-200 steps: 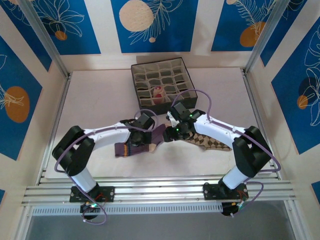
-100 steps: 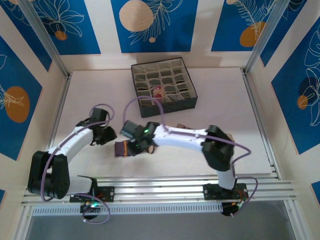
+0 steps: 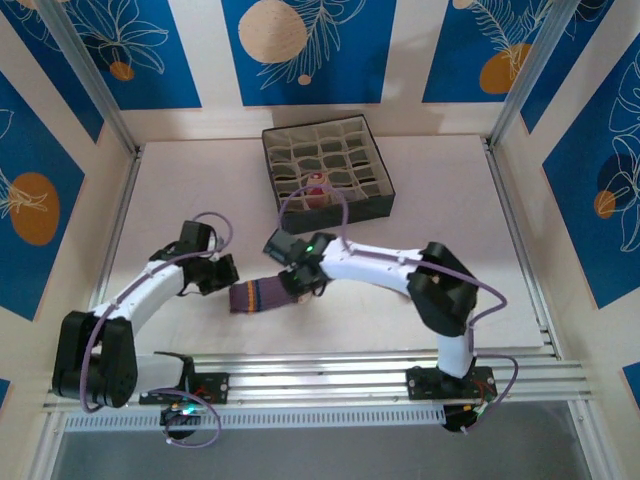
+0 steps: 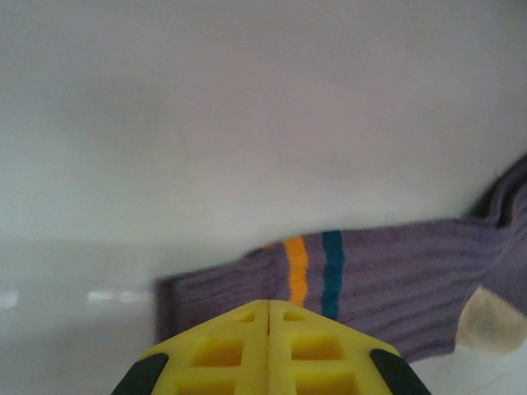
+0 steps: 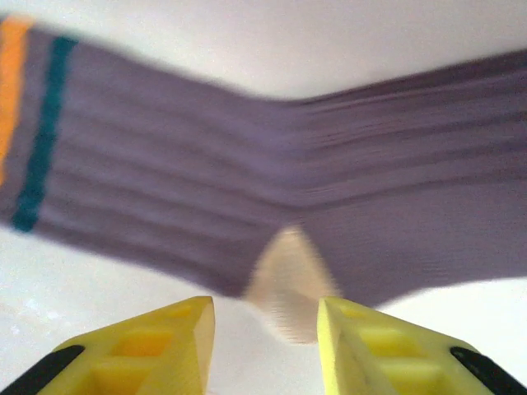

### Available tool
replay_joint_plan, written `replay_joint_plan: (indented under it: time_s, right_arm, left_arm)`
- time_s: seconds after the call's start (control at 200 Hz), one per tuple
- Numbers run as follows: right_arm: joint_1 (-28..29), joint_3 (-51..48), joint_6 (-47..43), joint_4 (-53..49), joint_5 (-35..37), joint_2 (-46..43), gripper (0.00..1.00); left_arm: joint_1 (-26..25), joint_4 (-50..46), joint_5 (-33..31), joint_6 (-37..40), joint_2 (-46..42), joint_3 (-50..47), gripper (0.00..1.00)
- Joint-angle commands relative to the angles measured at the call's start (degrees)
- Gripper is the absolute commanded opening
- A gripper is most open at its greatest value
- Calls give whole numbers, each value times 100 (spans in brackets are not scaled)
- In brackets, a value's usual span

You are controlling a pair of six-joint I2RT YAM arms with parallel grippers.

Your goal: Roll the socks

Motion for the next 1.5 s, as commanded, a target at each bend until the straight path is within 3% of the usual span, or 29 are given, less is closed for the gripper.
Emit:
replay_joint_plan:
  time_s: [0.0, 0.3, 0.615, 0.745, 0.895, 1.02, 1.155, 1.351, 1.496]
  right_arm:
    - [-294, -75, 230, -43, -317, 32, 37]
    - [-612, 753, -64, -599, -655, 1251, 27]
    - [-703, 1089, -926, -313, -550, 1597, 27]
    - [-722, 1219, -1249, -342, -92, 1431, 33]
    - [-814, 627, -1427, 118, 108, 502, 42]
    - [-636, 6, -1524, 415, 373, -362, 43]
    - [146, -590, -1571, 700, 524, -874, 43]
    - [1728, -433, -1890, 737, 432, -306, 45]
    - [2221, -85, -2033, 719, 304, 335, 47]
  left_arm:
    - [-335, 254, -43, 103, 386, -185, 3]
    - [-1037, 486, -578, -467, 888, -735, 2]
    - [-2866, 758, -977, -2602, -410, -1589, 2]
    - [-3250, 657, -1154, -2802, -707, -1298, 11]
    - [-2923, -208, -1537, -2585, -1244, -774, 24]
    - [-1928, -261, -876, -2231, -1609, -807, 28]
    - [-884, -372, -222, -1697, -1729, -865, 28]
    - [-14, -350, 506, -1219, -1437, -810, 29]
    - [383, -345, 778, -971, -1209, -741, 30]
